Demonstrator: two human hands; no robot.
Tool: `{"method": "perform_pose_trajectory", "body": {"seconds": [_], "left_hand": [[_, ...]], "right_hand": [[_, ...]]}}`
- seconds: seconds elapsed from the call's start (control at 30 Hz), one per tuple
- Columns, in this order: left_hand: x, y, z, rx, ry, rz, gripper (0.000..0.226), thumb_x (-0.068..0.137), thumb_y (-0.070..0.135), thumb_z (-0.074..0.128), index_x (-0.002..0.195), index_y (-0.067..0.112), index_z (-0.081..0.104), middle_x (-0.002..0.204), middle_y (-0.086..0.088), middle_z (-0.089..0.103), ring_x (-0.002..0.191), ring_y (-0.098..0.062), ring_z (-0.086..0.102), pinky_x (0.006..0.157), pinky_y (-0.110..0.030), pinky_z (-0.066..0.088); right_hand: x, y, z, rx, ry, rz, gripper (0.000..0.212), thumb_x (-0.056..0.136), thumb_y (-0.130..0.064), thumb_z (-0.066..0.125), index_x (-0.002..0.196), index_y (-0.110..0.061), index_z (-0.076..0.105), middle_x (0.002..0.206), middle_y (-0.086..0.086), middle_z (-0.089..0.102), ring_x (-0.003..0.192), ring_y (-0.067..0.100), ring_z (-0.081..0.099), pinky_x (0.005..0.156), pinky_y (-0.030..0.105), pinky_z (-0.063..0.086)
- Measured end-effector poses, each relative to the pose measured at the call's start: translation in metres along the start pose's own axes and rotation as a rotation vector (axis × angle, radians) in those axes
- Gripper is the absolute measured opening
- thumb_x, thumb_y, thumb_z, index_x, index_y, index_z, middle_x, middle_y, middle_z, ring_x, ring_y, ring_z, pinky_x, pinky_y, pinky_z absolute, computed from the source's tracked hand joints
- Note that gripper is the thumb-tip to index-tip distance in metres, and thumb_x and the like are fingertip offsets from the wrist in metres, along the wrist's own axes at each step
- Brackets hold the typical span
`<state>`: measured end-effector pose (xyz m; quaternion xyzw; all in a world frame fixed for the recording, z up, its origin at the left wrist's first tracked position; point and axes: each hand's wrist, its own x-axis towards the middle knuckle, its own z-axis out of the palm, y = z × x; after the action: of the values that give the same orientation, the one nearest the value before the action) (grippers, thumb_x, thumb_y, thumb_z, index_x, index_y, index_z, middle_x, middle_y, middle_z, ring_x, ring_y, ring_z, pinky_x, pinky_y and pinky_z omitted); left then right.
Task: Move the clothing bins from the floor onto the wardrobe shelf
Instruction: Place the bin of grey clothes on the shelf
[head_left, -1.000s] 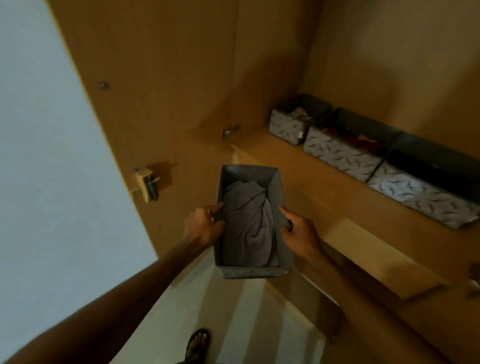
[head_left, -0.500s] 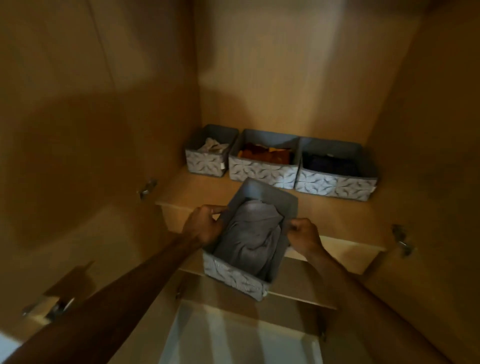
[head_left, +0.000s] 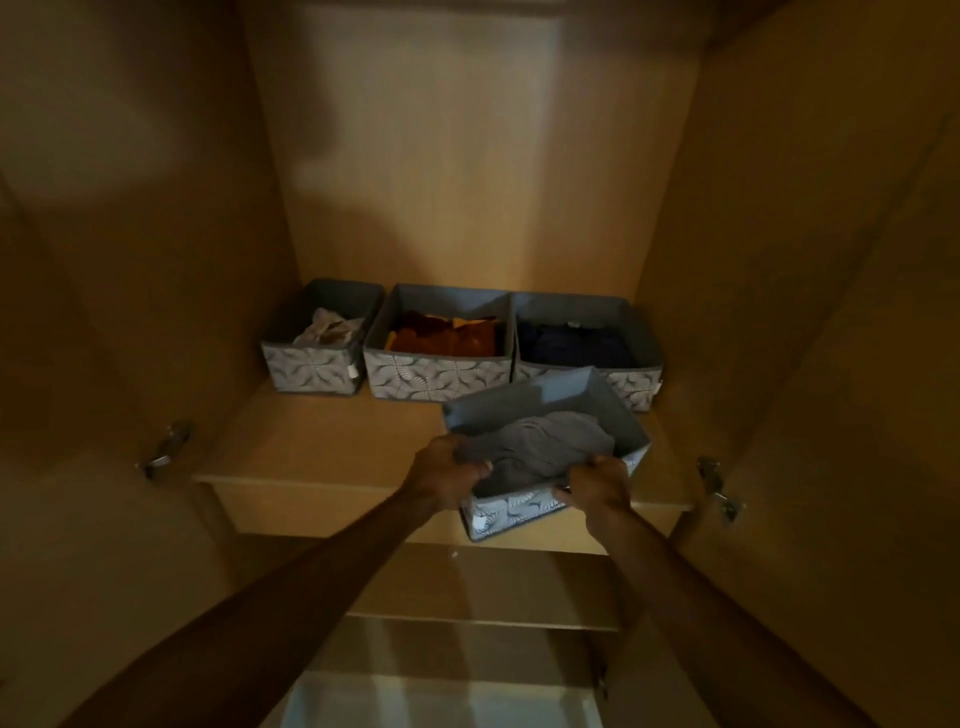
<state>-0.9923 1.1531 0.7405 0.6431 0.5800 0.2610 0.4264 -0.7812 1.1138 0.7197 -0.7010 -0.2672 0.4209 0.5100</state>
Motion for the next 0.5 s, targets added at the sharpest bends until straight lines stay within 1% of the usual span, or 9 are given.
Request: {"method": "perform_pose_trajectory", "body": {"seconds": [0.07, 0.1, 0.17, 0.2, 0.27, 0.33, 0.37, 0.43, 0.5], "left_hand": [[0.012, 0.005, 0.008, 0.102, 0.008, 0.052, 0.021, 0.073, 0.018, 0.070, 0.094, 0.019, 0.068, 0.095, -0.003, 0.071, 0.085, -0.022, 0.068, 0.070, -0.032, 0.056], [0.017, 0.006, 0.010, 0.133, 0.030, 0.071, 0.024, 0.070, 0.015, 0.067, 0.095, 0.017, 0.069, 0.096, -0.004, 0.073, 0.086, -0.023, 0.069, 0.071, -0.033, 0.057], [0.027, 0.007, 0.013, 0.163, 0.068, 0.110, 0.034, 0.073, 0.015, 0.063, 0.106, 0.019, 0.069, 0.103, -0.006, 0.073, 0.092, -0.027, 0.069, 0.078, -0.037, 0.058], [0.031, 0.009, 0.015, 0.169, 0.085, 0.127, 0.038, 0.079, 0.014, 0.063, 0.117, 0.019, 0.066, 0.112, -0.007, 0.071, 0.097, -0.028, 0.068, 0.081, -0.036, 0.057], [0.038, 0.011, 0.024, 0.150, 0.073, 0.140, 0.047, 0.087, 0.014, 0.064, 0.134, 0.013, 0.056, 0.125, -0.007, 0.063, 0.106, -0.026, 0.064, 0.085, -0.026, 0.052], [0.042, 0.016, 0.032, 0.162, 0.032, 0.145, 0.047, 0.087, 0.013, 0.067, 0.133, 0.011, 0.056, 0.125, -0.010, 0.063, 0.101, -0.020, 0.063, 0.076, -0.015, 0.048], [0.044, 0.017, 0.036, 0.180, 0.015, 0.153, 0.045, 0.086, 0.011, 0.068, 0.131, 0.010, 0.058, 0.124, -0.011, 0.064, 0.100, -0.020, 0.063, 0.075, -0.013, 0.049], [0.050, 0.017, 0.043, 0.193, 0.003, 0.147, 0.043, 0.085, 0.009, 0.069, 0.127, 0.007, 0.061, 0.126, -0.015, 0.064, 0.108, -0.024, 0.064, 0.087, -0.019, 0.050], [0.055, 0.017, 0.051, 0.191, -0.018, 0.130, 0.041, 0.085, 0.008, 0.068, 0.125, 0.006, 0.063, 0.127, -0.015, 0.064, 0.112, -0.025, 0.063, 0.096, -0.027, 0.050]], "right_hand": [[0.007, 0.000, -0.003, -0.030, -0.018, 0.002, 0.023, 0.084, 0.004, 0.054, 0.107, 0.006, 0.060, 0.111, 0.026, 0.064, 0.076, 0.028, 0.065, 0.069, 0.038, 0.062], [0.009, 0.000, -0.005, -0.045, -0.028, -0.006, 0.017, 0.084, 0.002, 0.055, 0.100, 0.002, 0.061, 0.110, 0.026, 0.065, 0.076, 0.027, 0.066, 0.069, 0.038, 0.062], [0.013, -0.002, -0.012, -0.084, -0.037, -0.041, 0.011, 0.085, -0.003, 0.058, 0.094, -0.006, 0.062, 0.108, 0.025, 0.067, 0.076, 0.027, 0.066, 0.068, 0.037, 0.061], [0.014, -0.003, -0.017, -0.121, -0.029, -0.067, 0.012, 0.086, -0.007, 0.058, 0.096, -0.009, 0.064, 0.107, 0.023, 0.067, 0.078, 0.028, 0.067, 0.068, 0.039, 0.061], [0.021, -0.005, -0.031, -0.265, 0.015, -0.129, 0.021, 0.088, -0.015, 0.056, 0.106, -0.013, 0.065, 0.108, 0.018, 0.067, 0.087, 0.033, 0.068, 0.074, 0.043, 0.060], [0.025, -0.006, -0.048, -0.446, 0.033, -0.180, 0.030, 0.089, -0.020, 0.053, 0.117, -0.016, 0.062, 0.110, 0.015, 0.066, 0.098, 0.036, 0.065, 0.083, 0.045, 0.057], [0.028, -0.006, -0.055, -0.510, 0.047, -0.193, 0.032, 0.089, -0.021, 0.052, 0.119, -0.016, 0.061, 0.112, 0.014, 0.065, 0.101, 0.035, 0.064, 0.087, 0.043, 0.055], [0.030, -0.007, -0.070, -0.583, 0.092, -0.205, 0.034, 0.089, -0.023, 0.053, 0.121, -0.018, 0.061, 0.116, 0.011, 0.065, 0.106, 0.031, 0.062, 0.091, 0.036, 0.051], [0.028, -0.008, -0.082, -0.639, 0.128, -0.200, 0.034, 0.088, -0.026, 0.054, 0.120, -0.019, 0.064, 0.115, 0.007, 0.066, 0.108, 0.029, 0.061, 0.088, 0.032, 0.045]]}}
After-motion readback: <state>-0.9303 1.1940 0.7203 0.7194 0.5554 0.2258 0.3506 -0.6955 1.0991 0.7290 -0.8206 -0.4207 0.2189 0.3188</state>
